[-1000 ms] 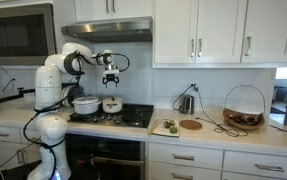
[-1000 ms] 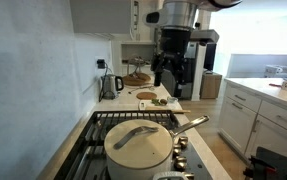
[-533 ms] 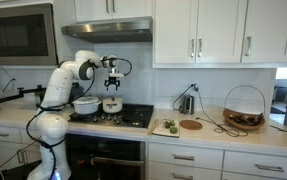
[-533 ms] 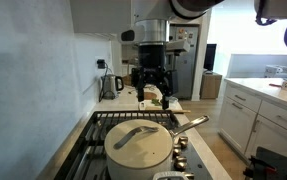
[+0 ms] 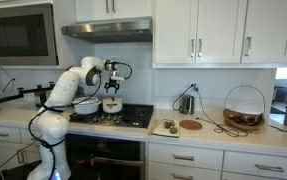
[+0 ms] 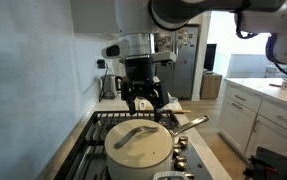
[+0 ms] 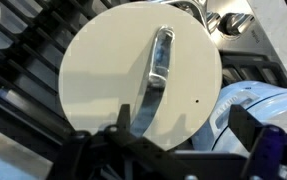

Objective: Remove the lid from the white pot on the right side of the stove

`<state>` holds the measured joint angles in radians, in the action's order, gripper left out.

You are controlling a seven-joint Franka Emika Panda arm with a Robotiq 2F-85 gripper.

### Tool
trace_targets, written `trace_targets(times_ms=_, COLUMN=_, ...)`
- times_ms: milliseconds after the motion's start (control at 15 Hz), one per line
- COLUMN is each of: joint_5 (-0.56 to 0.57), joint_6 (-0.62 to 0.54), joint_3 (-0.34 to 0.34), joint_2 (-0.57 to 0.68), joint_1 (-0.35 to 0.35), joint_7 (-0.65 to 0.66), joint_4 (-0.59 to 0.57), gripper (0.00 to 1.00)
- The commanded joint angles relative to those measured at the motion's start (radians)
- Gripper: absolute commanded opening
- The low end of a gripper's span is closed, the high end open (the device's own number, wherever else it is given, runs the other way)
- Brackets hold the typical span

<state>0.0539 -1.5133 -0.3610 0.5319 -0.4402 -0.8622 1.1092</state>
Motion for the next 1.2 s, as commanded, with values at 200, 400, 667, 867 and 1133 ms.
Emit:
trace_targets(times_ms=200, joint_5=0.001, joint_6=0.044, joint_3=-0.002, joint_2=0.065, joint_1=-0.015, joint_7=-0.016, joint_4=-0.075, gripper=1.00)
trace_targets(times_ms=400, joint_5=0.001, joint_6=0.039, joint_3=0.000, joint_2=0.067, joint_1=-0.011, joint_7=-0.011, joint_4=-0.062, gripper=1.00)
trace_targets(times_ms=667, joint_5=-0.007, joint_6=0.031, joint_3=-0.002, joint_2=0.064, joint_1=-0.004, joint_7=-0.009, joint_4=-0.043, gripper=1.00)
trace_targets(times_ms=867, joint_5=-0.011, joint_6=0.027, joint_3=-0.003, joint_2=0.061, joint_1=0.000, joint_7=-0.006, joint_4=-0.028, gripper=1.00)
trace_targets(times_ms=1133, joint_5=-0.009, joint_6=0.017, joint_3=-0.001, joint_2=0.057, joint_1=0.001, joint_7=0.003, joint_4=0.003, gripper=1.00)
